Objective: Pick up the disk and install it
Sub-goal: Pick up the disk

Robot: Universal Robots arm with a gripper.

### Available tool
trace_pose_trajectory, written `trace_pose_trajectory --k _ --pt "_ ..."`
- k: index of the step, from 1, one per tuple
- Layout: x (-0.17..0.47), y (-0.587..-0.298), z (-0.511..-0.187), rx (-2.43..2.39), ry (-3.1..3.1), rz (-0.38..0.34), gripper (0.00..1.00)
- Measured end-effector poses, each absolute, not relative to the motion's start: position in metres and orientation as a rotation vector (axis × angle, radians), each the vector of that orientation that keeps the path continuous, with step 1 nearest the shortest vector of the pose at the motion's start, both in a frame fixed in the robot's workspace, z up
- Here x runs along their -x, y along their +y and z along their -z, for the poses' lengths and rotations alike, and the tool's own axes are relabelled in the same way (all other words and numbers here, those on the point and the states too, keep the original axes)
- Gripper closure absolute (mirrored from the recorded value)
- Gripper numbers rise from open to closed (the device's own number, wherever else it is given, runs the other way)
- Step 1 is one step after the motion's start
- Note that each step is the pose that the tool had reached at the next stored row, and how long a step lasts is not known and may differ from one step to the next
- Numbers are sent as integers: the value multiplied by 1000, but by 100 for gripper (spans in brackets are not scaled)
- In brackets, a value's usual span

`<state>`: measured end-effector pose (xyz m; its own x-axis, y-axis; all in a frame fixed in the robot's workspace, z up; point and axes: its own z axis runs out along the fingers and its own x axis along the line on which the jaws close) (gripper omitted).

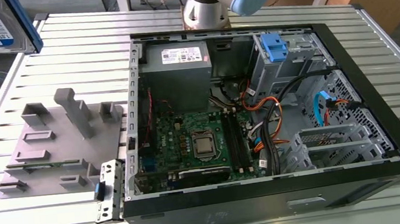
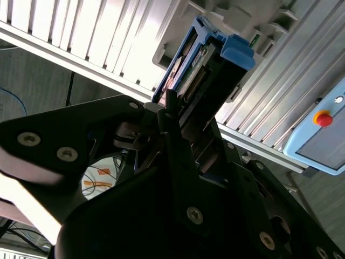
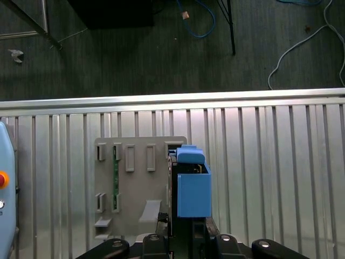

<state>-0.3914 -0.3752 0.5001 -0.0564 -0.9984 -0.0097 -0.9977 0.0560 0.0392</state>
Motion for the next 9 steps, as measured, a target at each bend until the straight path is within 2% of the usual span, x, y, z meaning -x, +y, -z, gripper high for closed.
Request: trace_pose_trajectory --k 9 --pt "391 -375 -503 -2144 -2268 55 65"
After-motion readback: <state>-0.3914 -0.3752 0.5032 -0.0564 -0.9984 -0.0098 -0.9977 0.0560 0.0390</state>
